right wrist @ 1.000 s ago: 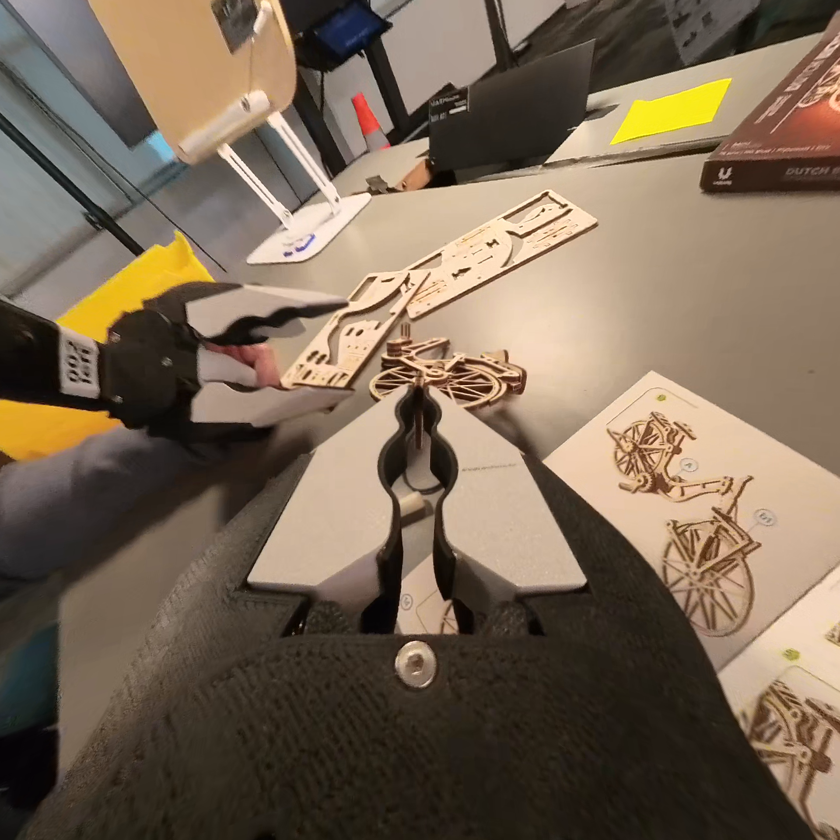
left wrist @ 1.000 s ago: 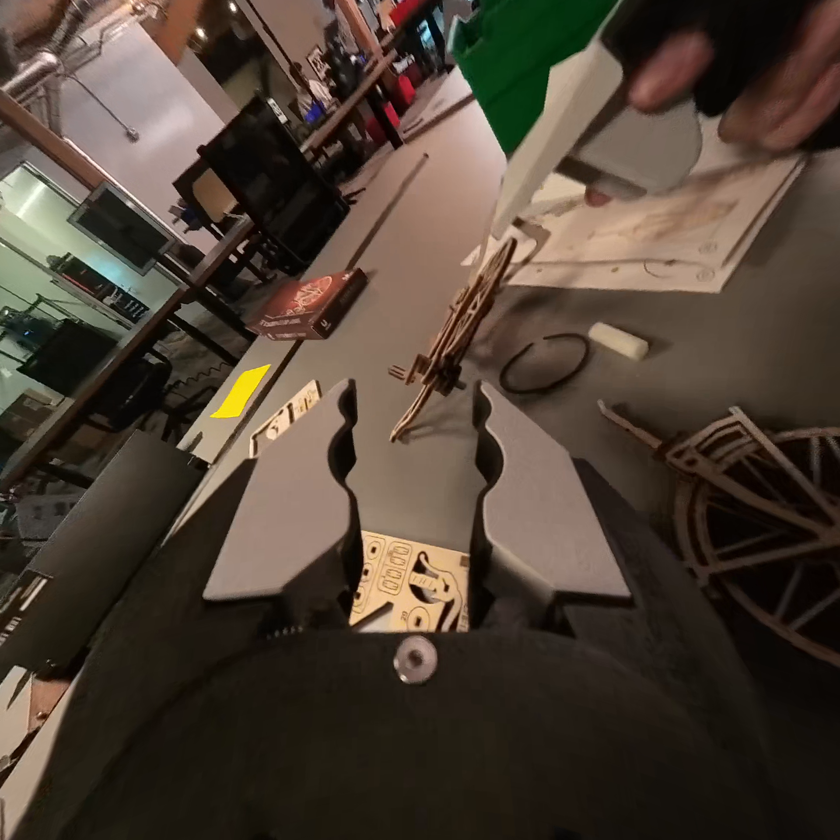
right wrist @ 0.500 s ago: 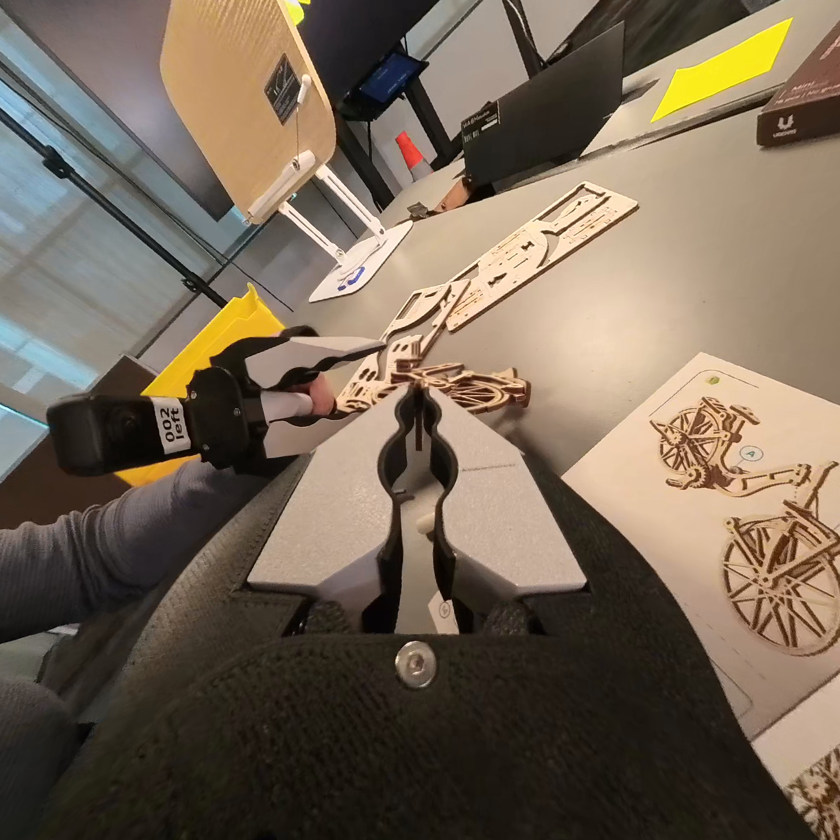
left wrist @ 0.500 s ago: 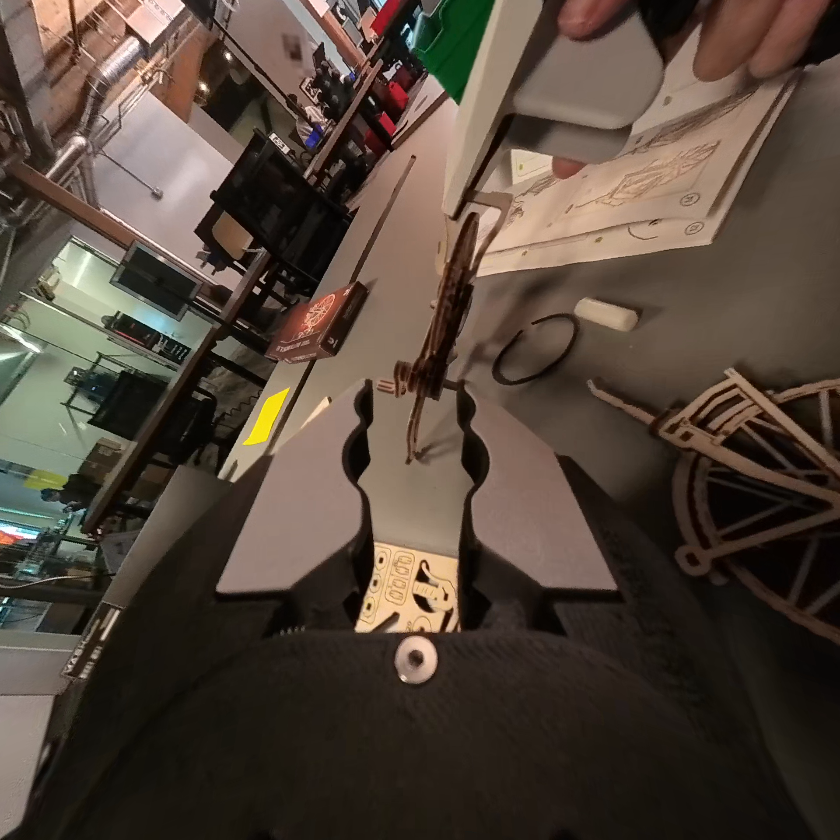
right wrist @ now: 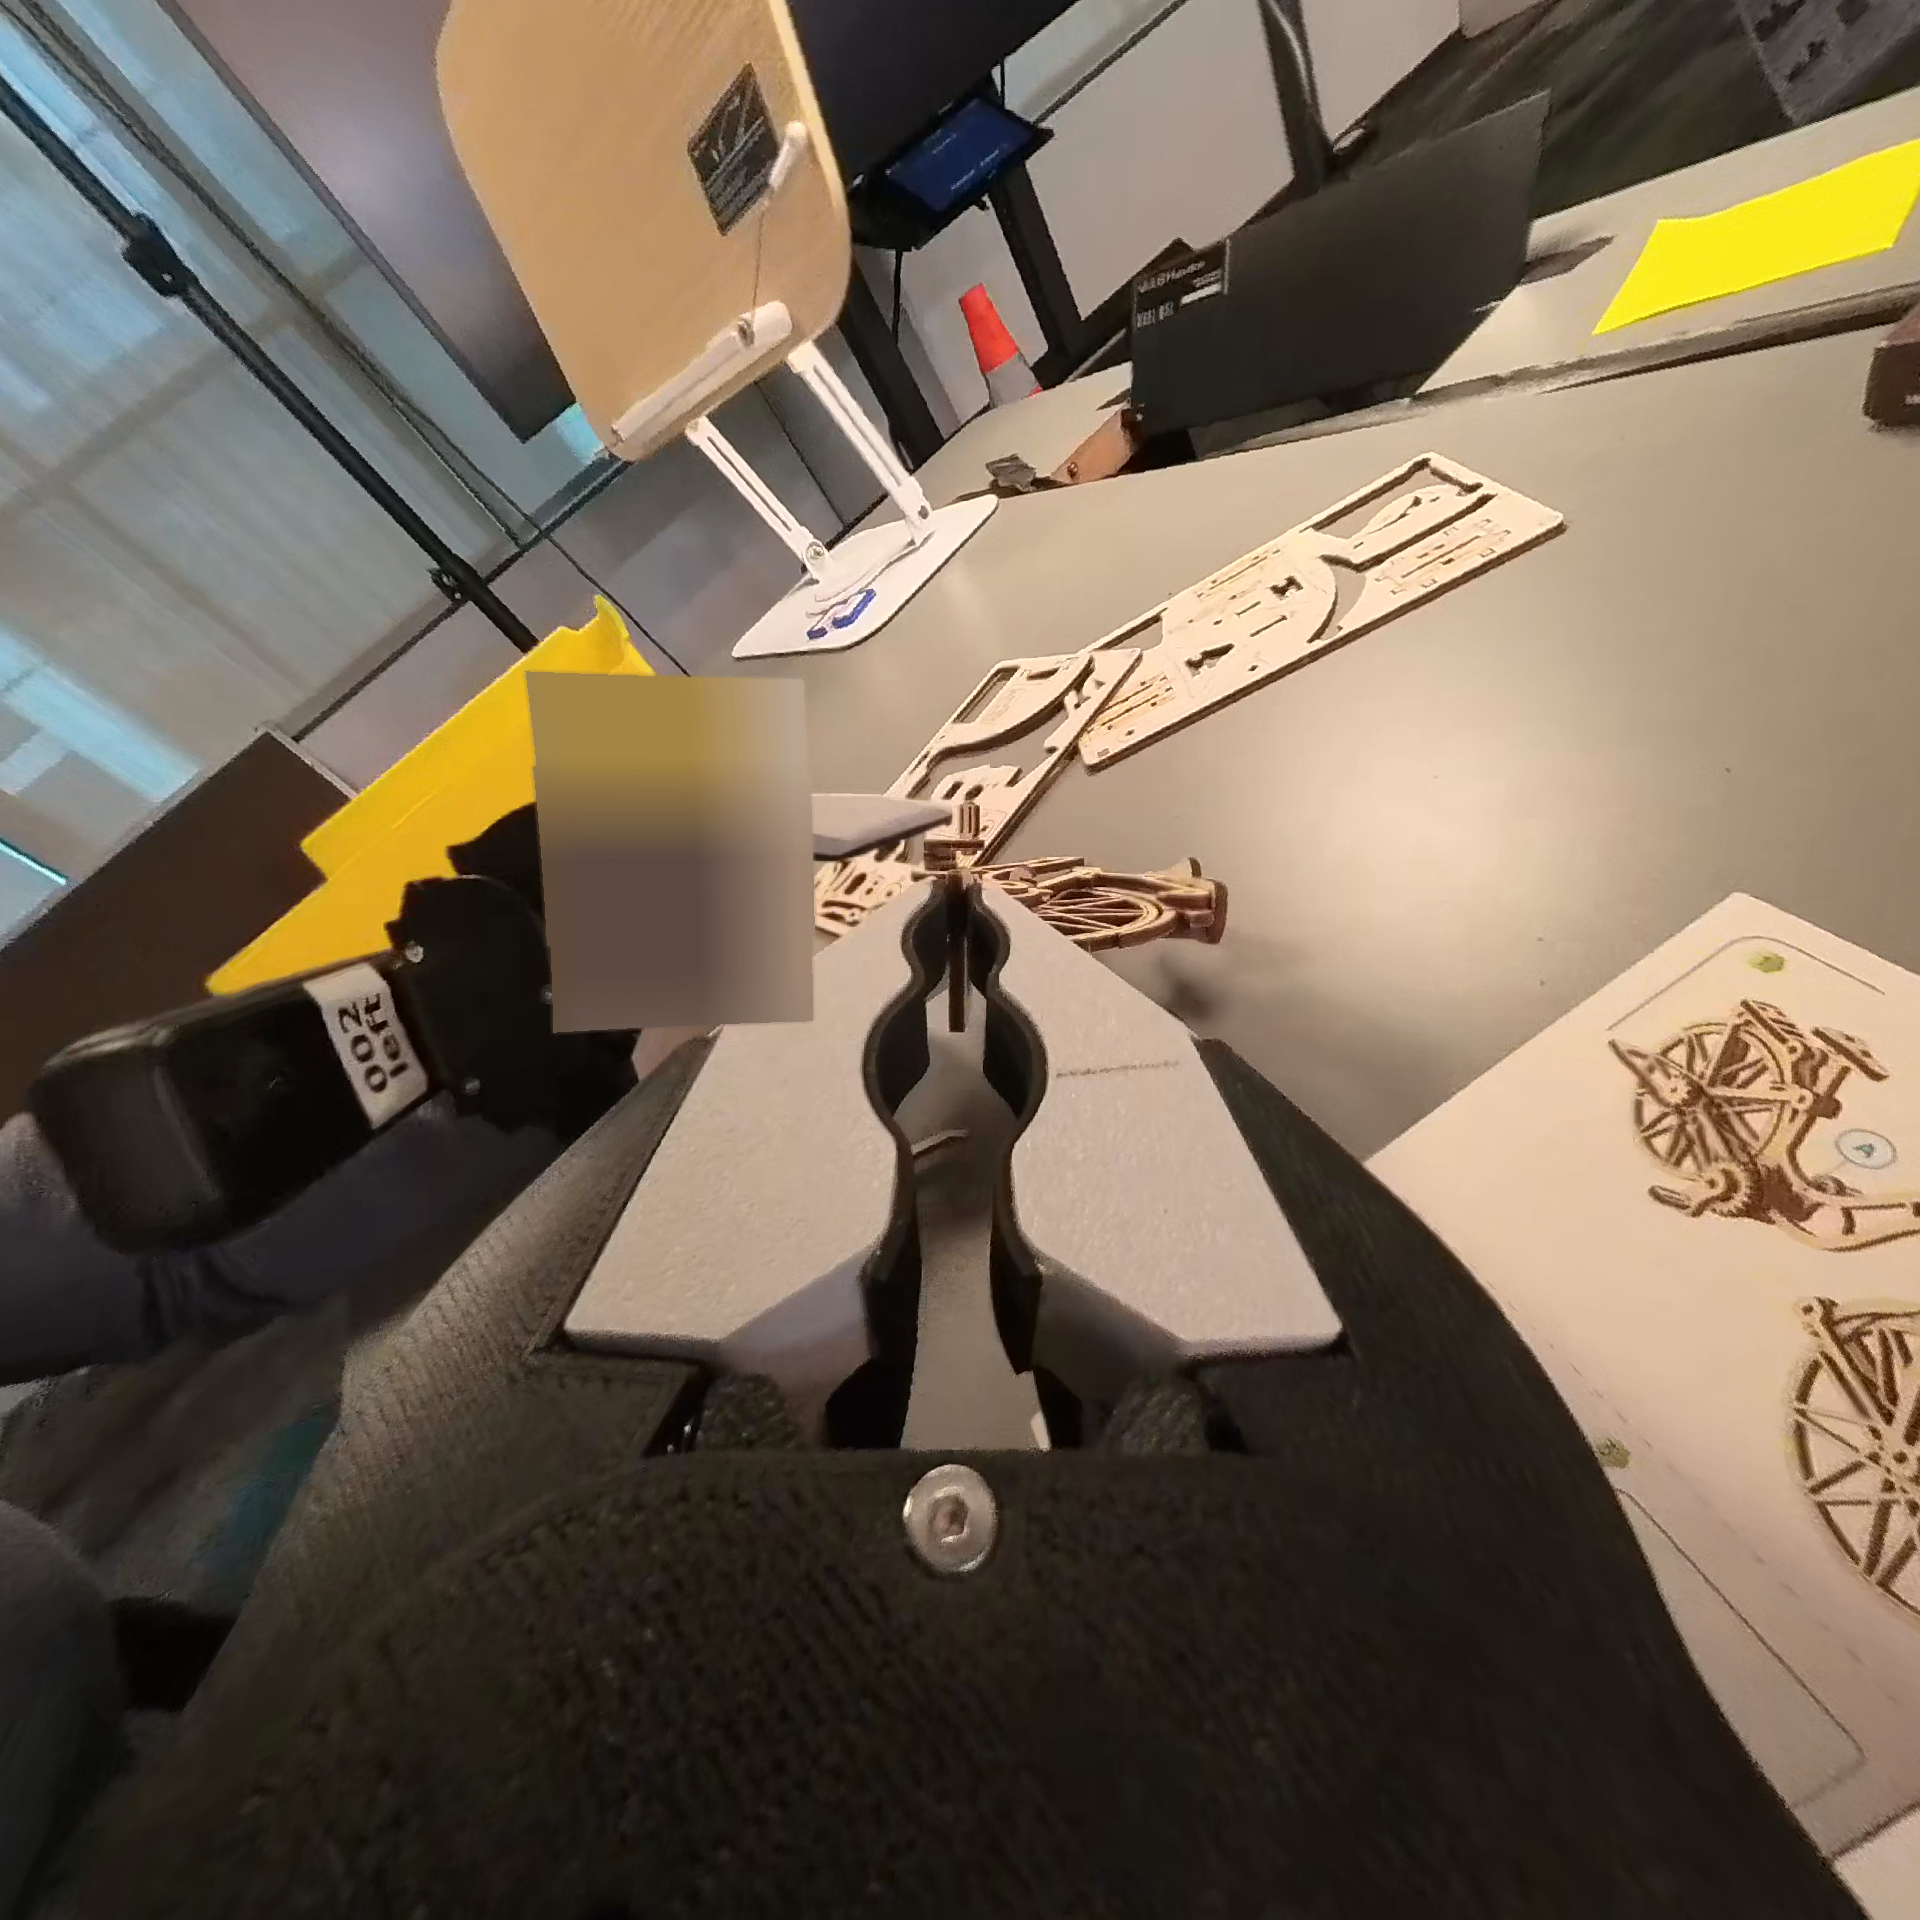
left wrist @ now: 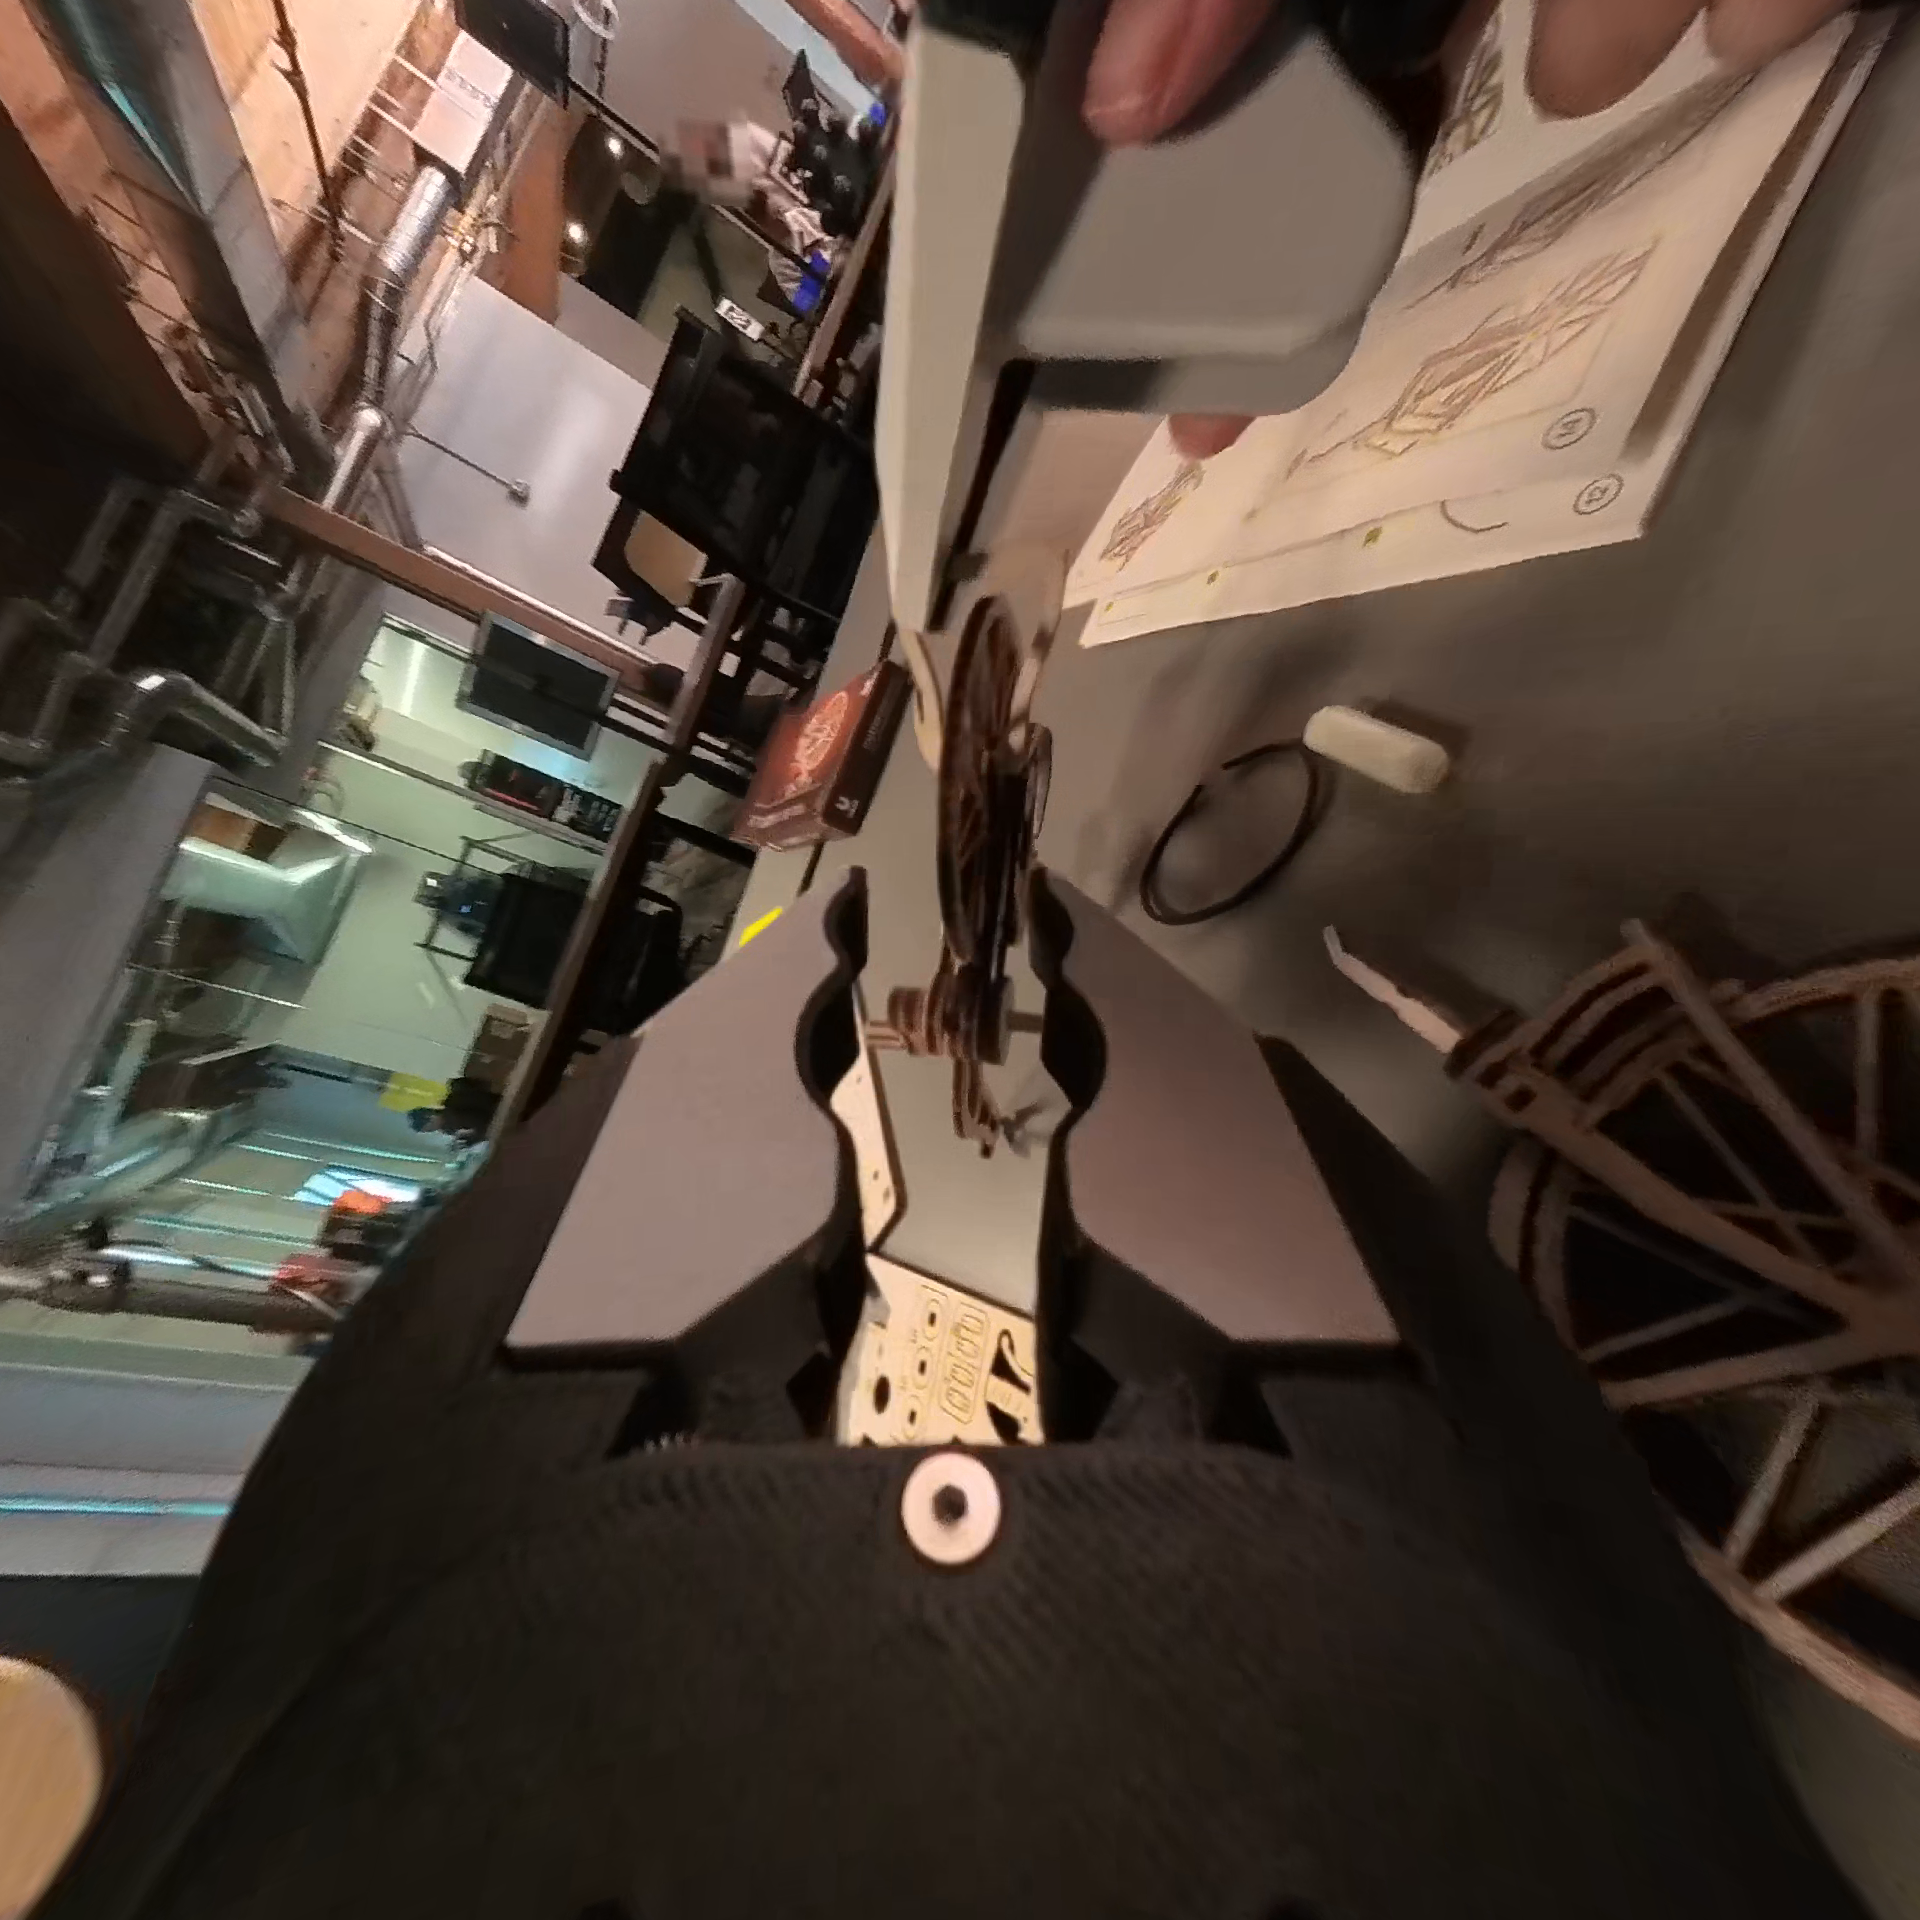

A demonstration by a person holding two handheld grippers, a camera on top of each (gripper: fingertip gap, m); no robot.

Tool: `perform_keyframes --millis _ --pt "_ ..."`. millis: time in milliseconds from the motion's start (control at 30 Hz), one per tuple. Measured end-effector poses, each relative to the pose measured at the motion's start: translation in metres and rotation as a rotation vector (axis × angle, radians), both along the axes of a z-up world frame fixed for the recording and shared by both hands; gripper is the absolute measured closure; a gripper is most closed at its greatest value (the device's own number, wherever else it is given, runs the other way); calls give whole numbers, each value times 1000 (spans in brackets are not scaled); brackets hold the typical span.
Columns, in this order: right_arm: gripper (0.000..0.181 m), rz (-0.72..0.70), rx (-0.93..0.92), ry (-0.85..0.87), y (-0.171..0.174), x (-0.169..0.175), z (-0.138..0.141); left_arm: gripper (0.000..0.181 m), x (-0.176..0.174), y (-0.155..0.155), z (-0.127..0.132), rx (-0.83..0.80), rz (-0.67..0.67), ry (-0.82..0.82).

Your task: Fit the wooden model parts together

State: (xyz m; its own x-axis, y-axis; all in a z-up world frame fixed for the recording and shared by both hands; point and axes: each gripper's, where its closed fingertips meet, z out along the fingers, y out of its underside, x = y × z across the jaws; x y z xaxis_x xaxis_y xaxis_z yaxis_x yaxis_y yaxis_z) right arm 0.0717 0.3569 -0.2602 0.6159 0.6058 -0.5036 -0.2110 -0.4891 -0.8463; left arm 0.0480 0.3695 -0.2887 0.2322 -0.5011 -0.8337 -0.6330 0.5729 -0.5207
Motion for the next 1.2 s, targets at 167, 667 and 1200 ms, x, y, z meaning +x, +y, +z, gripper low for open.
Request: perform_keyframes --millis 167,667,1200 --pt "181 14 43 -34 -3 -9 2 158 3 -2 4 53 45 8" --pt "127 -41 351 83 -6 -7 52 178 -22 5 63 -228 -3 -513" --pt "158 102 345 269 -17 -22 57 179 -22 -29 93 -1287 -677 -1015"
